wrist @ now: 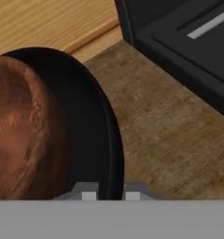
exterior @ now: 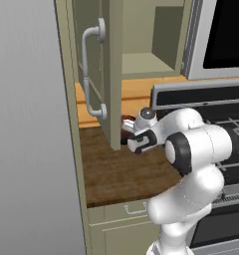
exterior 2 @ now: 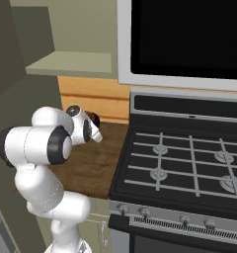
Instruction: Pick up the bowls on the counter and stack them on top of one another in the open cabinet. Place the smaller bowl on top of the larger bowl.
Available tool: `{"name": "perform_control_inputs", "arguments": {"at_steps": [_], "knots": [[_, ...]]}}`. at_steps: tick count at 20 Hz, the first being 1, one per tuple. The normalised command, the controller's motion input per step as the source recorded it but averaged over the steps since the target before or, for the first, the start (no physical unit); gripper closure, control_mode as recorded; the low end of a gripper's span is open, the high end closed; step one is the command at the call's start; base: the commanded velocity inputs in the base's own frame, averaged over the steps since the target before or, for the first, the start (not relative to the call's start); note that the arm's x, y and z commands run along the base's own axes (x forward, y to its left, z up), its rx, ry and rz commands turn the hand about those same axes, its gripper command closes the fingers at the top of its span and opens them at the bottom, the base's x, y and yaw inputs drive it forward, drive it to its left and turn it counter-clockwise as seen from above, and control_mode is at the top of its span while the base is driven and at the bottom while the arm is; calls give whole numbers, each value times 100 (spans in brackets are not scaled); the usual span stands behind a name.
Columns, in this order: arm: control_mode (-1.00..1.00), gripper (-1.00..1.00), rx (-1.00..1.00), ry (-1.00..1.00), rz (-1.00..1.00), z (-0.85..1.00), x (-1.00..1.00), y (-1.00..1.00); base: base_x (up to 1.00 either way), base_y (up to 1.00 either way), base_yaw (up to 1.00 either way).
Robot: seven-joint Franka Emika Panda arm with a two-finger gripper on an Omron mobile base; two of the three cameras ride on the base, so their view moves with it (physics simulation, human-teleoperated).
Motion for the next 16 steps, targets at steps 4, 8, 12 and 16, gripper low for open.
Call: {"name": "perform_control_inputs", "arguments": {"at_steps": [4, 8, 12, 16], "knots": [[-100, 100, 3, -22, -18, 100, -100, -32, 0, 0, 0], [-100, 100, 3, -13, -10, 100, -94, -20, 0, 0, 0], [-100, 100, 2, -4, -3, 100, -77, -3, 0, 0, 0], [-100, 100, 7, 0, 0, 100, -66, -8, 0, 0, 0]]}}
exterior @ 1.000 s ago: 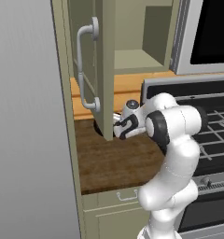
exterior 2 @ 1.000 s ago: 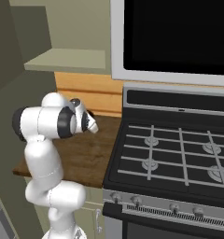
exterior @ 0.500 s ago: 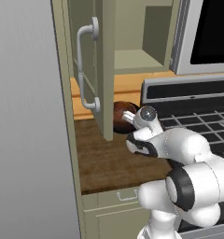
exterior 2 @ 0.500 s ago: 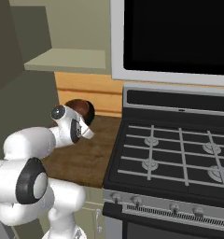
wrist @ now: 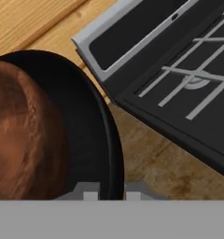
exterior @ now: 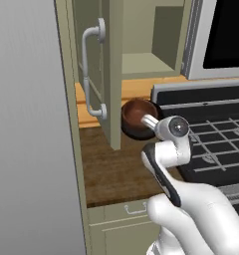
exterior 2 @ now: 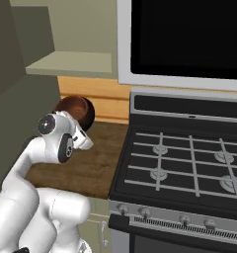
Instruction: Pick up the bowls on the counter and stack them on top of one another in the open cabinet. Place the smaller bowl on top of the larger bowl.
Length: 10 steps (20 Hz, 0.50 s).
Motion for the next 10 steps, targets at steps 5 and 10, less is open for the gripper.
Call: {"name": "perform_control_inputs", "arguments": {"at_steps": [5, 10], "knots": [[-100, 100, 5, 0, 0, 100, -14, -8, 0, 0, 0], [-100, 100, 1, -1, 0, 100, 12, 0, 0, 0, 0]]}}
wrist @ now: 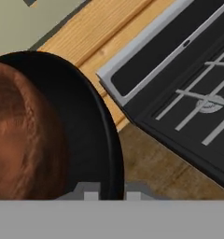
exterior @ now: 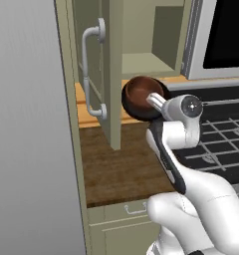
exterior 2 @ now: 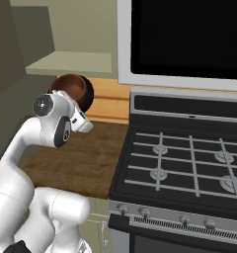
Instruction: Pick up the bowls on the counter and stack them on top of one another in the open cabinet. Place the smaller bowl on top of the larger bowl.
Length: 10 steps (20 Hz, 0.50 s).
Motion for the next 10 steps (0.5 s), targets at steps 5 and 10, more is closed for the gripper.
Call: {"name": "perform_control_inputs", "arguments": {"at_steps": [5, 10], "knots": [[-100, 100, 0, -3, 0, 100, 38, 0, 0, 0, 0], [-100, 100, 0, -3, 2, 73, 15, 4, 0, 0, 0]]}}
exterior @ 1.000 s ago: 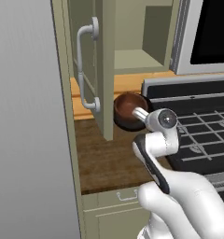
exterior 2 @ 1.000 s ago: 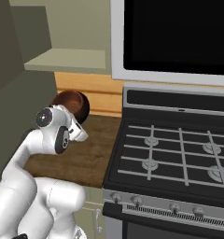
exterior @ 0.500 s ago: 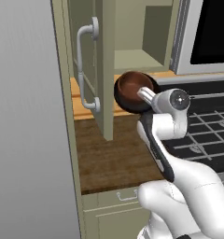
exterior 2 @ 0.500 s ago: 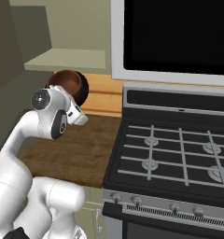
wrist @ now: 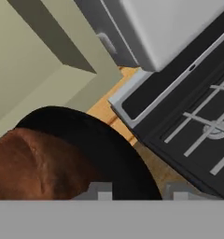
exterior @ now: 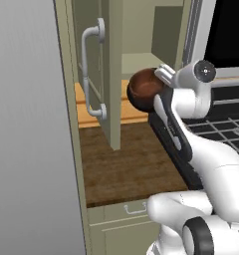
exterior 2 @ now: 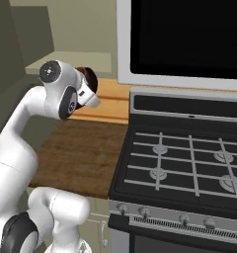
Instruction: Pick up the bowls on the counter and stack them on top of one another in the open cabinet. Place the smaller bowl on top of the larger bowl.
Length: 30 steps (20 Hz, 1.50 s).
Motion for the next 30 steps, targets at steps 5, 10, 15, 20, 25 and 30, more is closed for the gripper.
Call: {"name": "perform_control_inputs", "arguments": {"at_steps": [5, 10, 15, 20, 25, 30], "knots": [[-100, 100, 0, -3, 6, 26, -100, 16, 0, 0, 0], [-100, 100, 0, -24, 3, 67, -44, 11, 0, 0, 0], [-100, 100, 11, -15, -17, 15, 45, 0, 0, 0, 0], [-100, 100, 22, -8, -26, 23, 56, 9, 0, 0, 0], [-100, 100, 29, -6, -20, 5, 47, 15, 0, 0, 0], [-100, 100, 25, 16, -4, 0, 82, 2, 0, 0, 0]]}}
